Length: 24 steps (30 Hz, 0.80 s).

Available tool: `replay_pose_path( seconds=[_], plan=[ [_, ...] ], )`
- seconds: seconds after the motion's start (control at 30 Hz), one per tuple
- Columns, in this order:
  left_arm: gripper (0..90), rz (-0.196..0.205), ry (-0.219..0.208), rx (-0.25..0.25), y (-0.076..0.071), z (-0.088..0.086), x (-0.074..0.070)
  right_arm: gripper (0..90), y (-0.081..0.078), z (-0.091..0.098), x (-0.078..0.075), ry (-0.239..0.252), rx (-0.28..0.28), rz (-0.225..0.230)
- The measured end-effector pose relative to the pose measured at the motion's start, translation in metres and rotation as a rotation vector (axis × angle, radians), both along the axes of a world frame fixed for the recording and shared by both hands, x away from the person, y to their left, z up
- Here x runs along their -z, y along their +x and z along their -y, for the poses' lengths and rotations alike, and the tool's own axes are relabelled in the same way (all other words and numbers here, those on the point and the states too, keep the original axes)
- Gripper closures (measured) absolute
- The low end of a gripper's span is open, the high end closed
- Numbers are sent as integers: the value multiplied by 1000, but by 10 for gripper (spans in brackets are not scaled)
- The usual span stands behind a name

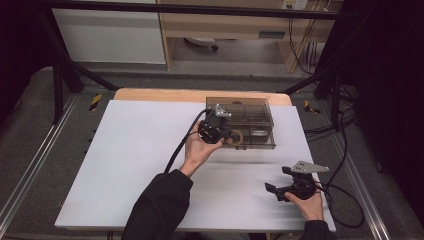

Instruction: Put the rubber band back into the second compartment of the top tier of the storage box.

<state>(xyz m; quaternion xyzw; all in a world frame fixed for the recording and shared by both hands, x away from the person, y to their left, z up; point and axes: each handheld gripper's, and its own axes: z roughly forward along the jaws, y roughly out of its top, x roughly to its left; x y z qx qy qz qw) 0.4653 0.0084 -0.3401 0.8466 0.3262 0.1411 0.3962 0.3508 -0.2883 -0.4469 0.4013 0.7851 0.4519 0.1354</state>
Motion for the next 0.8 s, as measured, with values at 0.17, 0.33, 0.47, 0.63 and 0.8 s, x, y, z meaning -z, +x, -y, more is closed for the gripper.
replay_pose_path(
  seconds=[0.17, 0.33, 0.47, 0.63, 0.8],
  plan=[
    [844, 1, 3, -3, 5, 5, 1, 8, 0, 0, 0, 1, -1, 0],
    [844, 2, 10, -7, 9, 10, 3, 8, 0, 0, 0, 0, -1, 0],
    [844, 10, 16, -12, 13, 14, 5, 8, 0, 0, 0, 3, -2, -1],
    [844, 10, 21, -16, 16, 18, 6, 8, 0, 0, 0, 4, -1, -1],
    [844, 10, 29, -17, 20, 22, 10, 8, 0, 0, 0, 3, -3, 0]
  ],
)
